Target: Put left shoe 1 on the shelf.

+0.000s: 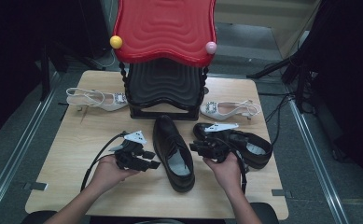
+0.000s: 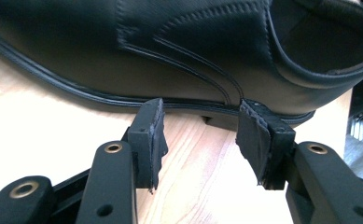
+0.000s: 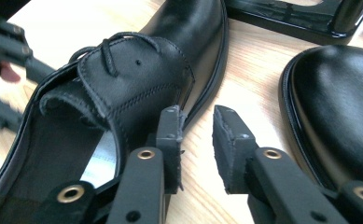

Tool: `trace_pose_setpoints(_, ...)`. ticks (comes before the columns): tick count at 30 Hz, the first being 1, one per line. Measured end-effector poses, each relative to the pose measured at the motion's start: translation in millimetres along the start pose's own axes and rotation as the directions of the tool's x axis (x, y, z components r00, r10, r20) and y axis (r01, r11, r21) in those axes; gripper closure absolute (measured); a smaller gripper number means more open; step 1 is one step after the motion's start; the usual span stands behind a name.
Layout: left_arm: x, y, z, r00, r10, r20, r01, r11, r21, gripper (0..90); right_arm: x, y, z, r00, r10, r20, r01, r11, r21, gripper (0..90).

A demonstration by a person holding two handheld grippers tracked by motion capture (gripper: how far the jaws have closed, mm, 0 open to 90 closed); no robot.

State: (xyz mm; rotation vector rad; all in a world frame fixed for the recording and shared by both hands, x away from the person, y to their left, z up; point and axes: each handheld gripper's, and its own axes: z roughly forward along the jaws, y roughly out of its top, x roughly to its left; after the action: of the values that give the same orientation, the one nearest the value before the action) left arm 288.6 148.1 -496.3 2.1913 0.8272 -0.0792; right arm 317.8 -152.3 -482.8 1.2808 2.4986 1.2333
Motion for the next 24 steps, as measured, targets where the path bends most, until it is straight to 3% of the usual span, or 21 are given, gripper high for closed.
trace_pose_setpoints(5,8.2,3.0,-12.5,1.0,-0.004,-0.002,0.004,0.9995,-0.032,55.6,4.9,-2.0,-4.8,1.0,-0.006,-0.002,0.006,1.0,0.005,68.8)
trace_pose_setpoints(14,22.6,16.5,-34.5,0.9999,-0.017,0.002,0.017,0.9985,-0.051,76.0,17.9,-2.7,-22.8,1.0,-0.006,0.005,0.006,1.0,-0.022,66.8)
trace_pose_setpoints(17,24.1,20.5,-38.5,1.0,-0.004,-0.009,0.003,0.9984,-0.057,82.1,22.9,-0.3,-29.3,1.0,-0.002,0.003,0.002,1.0,-0.028,66.8)
trace_pose_setpoints(24,31.7,33.7,-53.6,0.9999,-0.009,-0.006,0.008,0.9966,-0.082,87.0,33.5,4.0,-34.2,0.9998,0.013,-0.012,-0.013,1.0,-0.012,65.0)
